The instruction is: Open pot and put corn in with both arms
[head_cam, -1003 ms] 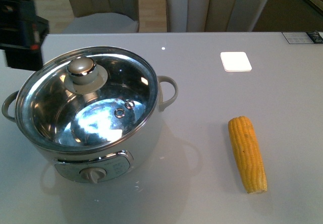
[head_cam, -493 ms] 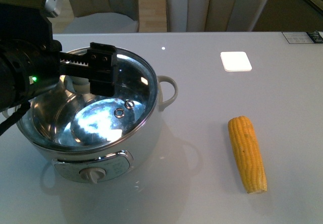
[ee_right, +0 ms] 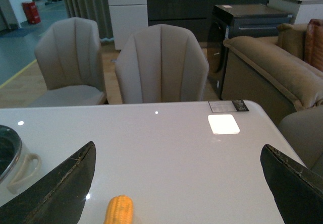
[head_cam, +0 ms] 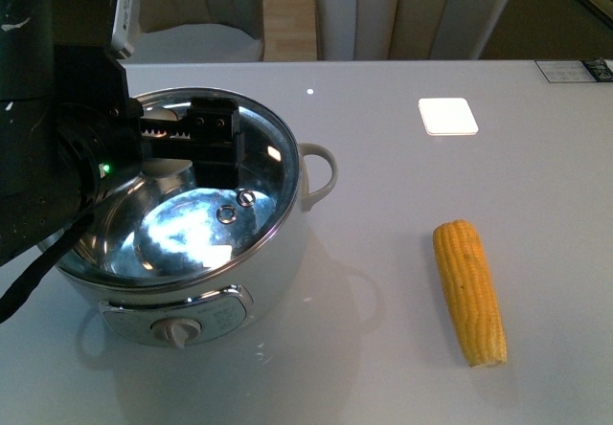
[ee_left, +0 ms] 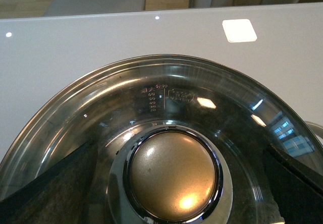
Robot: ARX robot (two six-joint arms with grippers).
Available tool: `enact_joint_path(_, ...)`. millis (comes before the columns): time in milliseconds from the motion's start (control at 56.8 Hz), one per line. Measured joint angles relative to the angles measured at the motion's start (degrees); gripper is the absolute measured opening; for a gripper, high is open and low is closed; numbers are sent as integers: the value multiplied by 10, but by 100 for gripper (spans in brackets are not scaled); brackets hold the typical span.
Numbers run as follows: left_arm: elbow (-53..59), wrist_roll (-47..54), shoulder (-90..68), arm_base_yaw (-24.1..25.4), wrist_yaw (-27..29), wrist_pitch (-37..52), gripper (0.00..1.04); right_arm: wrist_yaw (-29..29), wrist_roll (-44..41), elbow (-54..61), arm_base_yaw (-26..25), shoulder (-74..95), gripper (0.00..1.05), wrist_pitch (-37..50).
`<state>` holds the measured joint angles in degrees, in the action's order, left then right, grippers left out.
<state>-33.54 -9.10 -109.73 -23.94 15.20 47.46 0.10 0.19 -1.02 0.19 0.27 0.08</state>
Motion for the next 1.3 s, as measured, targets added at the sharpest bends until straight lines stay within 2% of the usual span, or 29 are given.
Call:
enact_joint_path(721, 1, -27, -20, -10, 9, 17, 97, 0, 0, 0, 0, 0, 96, 0)
enact_joint_path(809, 1, -28, -20, -10, 11, 17, 93, 0, 0, 0, 0, 0, 96, 0)
enact_joint_path(985, 1, -30, -21, -10, 16, 17, 78, 0, 0, 0, 0, 0, 96, 0)
enact_joint_path(1196, 1, -30, -21, -11, 22, 19, 48, 0, 0, 0, 0, 0, 96, 0)
enact_joint_path(1302, 1, -25, -21, -12, 24, 20, 45, 0, 0, 0, 0, 0, 96, 0)
